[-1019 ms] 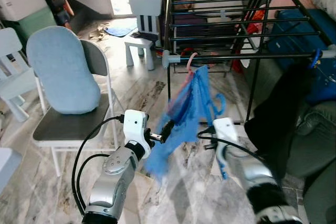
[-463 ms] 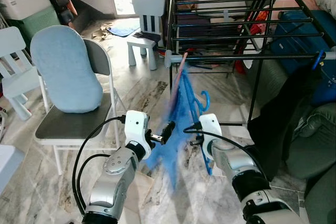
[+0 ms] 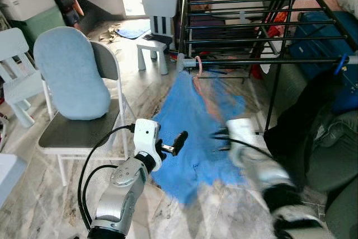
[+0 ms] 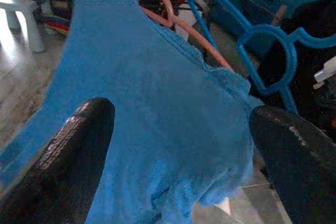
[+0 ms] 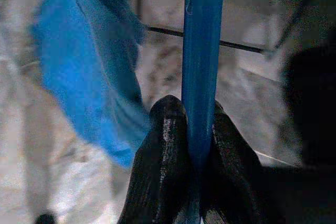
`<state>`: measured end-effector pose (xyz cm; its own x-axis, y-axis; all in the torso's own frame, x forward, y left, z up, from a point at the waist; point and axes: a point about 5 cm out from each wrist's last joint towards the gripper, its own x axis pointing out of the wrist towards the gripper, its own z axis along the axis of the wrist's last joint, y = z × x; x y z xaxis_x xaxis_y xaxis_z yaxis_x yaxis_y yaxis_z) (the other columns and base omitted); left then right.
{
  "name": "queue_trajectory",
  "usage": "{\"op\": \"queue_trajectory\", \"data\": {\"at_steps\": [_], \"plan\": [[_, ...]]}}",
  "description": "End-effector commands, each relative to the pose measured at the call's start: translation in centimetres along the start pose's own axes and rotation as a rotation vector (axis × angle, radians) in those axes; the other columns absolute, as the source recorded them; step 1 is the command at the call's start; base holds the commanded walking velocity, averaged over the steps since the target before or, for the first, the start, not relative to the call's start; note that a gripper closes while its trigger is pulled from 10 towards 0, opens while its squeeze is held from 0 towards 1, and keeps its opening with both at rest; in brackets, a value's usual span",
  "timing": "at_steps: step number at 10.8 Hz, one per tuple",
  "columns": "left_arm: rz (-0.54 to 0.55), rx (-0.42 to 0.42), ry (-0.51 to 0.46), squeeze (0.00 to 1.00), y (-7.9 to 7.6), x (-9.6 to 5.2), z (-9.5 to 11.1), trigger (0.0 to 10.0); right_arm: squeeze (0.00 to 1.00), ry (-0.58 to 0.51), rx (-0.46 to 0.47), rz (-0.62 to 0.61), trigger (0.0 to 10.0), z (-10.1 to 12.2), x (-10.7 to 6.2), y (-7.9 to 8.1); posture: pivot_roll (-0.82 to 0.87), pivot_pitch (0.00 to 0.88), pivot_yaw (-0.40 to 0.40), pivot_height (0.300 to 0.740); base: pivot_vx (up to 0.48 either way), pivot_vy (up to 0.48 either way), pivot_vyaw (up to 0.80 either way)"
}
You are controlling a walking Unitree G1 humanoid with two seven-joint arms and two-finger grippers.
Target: Hang hanger
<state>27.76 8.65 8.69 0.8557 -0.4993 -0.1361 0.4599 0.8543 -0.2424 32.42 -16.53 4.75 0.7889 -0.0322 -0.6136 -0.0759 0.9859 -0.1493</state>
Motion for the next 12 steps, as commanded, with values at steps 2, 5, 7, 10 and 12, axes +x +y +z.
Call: {"op": "queue_trajectory", "data": {"at_steps": [2,5,7,10,12], "plan": [[-0.022,0.003,-0.017,0.0,-0.2,-0.2,0.3,10.0,0.0,-0.004,0.024,-0.063,10.0,-0.2,-0.2,-1.5,-0.15,0.0,0.052,0.74,0.0,0.0,0.0],[-0.036,0.002,-0.021,0.0,-0.2,-0.2,0.4,10.0,0.0,-0.052,0.038,-0.081,10.0,-0.2,-0.6,-2.8,-0.16,0.0,0.055,0.74,0.0,0.0,0.0],[-0.042,0.002,-0.024,0.0,-0.1,-0.2,0.5,10.0,0.0,-0.058,0.027,-0.037,10.0,-0.2,-0.6,-2.7,-0.15,0.0,0.058,0.74,0.12,0.0,0.0],[-0.044,0.002,-0.03,0.0,0.0,-0.2,0.7,10.0,0.0,-0.052,0.1,-0.062,10.0,-0.4,-0.7,-3.1,-0.15,0.0,0.061,0.74,0.275,0.0,0.0],[-0.048,0.002,-0.033,0.0,0.0,-0.1,0.8,10.0,0.0,-0.036,0.122,-0.08,10.0,-0.4,-0.8,-3.6,-0.16,0.0,0.06,0.74,0.343,0.0,0.0]]}}
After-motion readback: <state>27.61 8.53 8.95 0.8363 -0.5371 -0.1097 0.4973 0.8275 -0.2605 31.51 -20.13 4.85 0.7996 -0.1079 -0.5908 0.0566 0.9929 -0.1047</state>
